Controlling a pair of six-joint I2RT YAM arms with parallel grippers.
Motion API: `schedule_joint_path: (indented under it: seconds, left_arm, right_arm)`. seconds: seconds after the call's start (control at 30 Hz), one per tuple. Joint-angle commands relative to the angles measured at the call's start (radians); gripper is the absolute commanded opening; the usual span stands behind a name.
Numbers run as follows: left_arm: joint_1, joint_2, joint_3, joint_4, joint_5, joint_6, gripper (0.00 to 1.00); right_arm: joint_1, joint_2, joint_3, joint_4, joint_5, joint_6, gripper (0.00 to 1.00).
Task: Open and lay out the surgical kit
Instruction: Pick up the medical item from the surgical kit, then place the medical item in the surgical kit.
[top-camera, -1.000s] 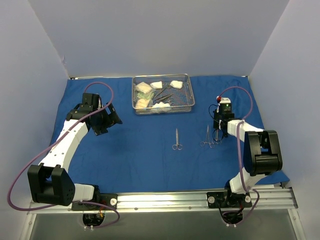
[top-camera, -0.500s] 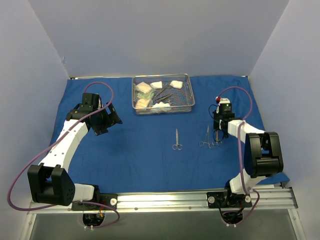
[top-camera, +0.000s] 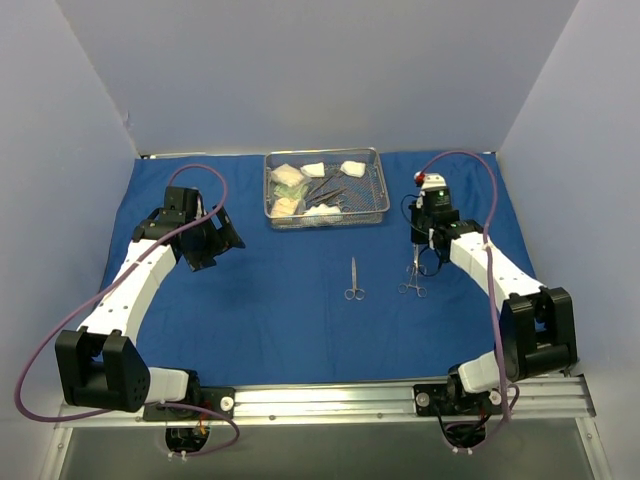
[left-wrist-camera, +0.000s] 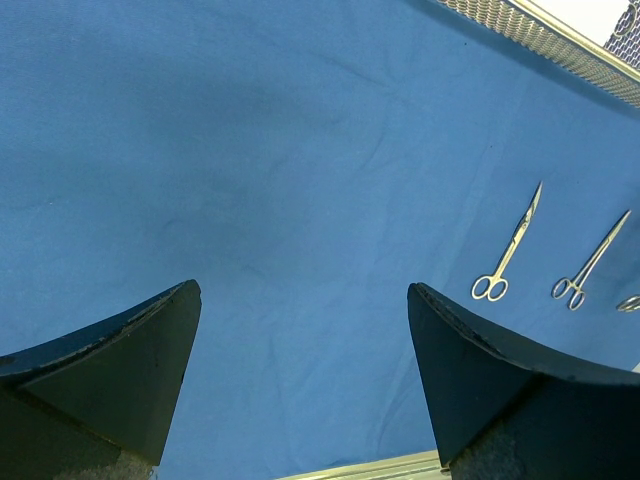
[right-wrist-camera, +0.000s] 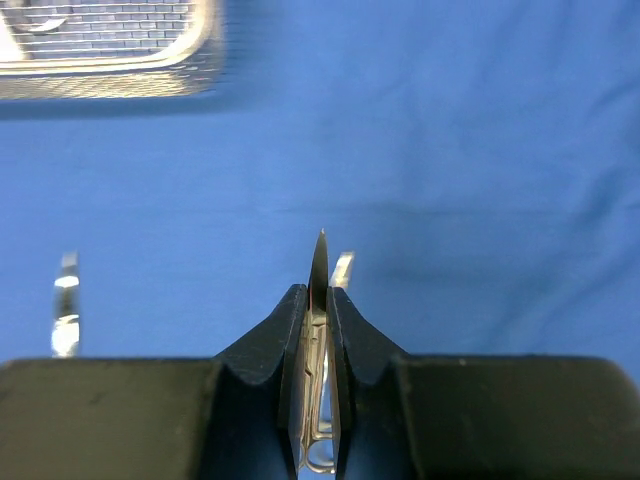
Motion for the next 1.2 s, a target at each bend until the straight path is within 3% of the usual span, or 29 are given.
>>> schedule_joint_path:
  seconds: [0.0, 0.17, 0.33, 0.57, 1.13, 1.17]
  left_arm:
    - [0.007, -0.032, -0.001, 0.039, 0.016, 0.000, 0.94]
    - [0.007, -0.041, -0.004, 0.038, 0.016, -0.004, 0.94]
    - [0.007, -0.043, -0.005, 0.038, 0.023, -0.005, 0.94]
    - [0.007, -0.052, -0.011, 0.041, 0.031, -0.005, 0.94]
    - [0.004, -0.054, -0.019, 0.044, 0.028, -0.008, 0.94]
    - [0.006, -0.052, -0.019, 0.046, 0.027, -0.008, 0.94]
  right_arm:
    - [0.089, -0.010, 0.045, -0.084, 0.006, 0.094, 0.00]
    - [0.215, 0.017, 0.033, -0.018, -0.008, 0.260, 0.00]
    - [0.417, 0.108, 0.055, 0.129, 0.017, 0.444, 0.00]
    - [0.582, 0.325, 0.189, 0.120, 0.133, 0.512, 0.00]
    - [0.608, 0.384, 0.189, 0.118, 0.183, 0.517, 0.00]
    - [0.615, 0.389, 0.194, 0.125, 0.184, 0.494, 0.04]
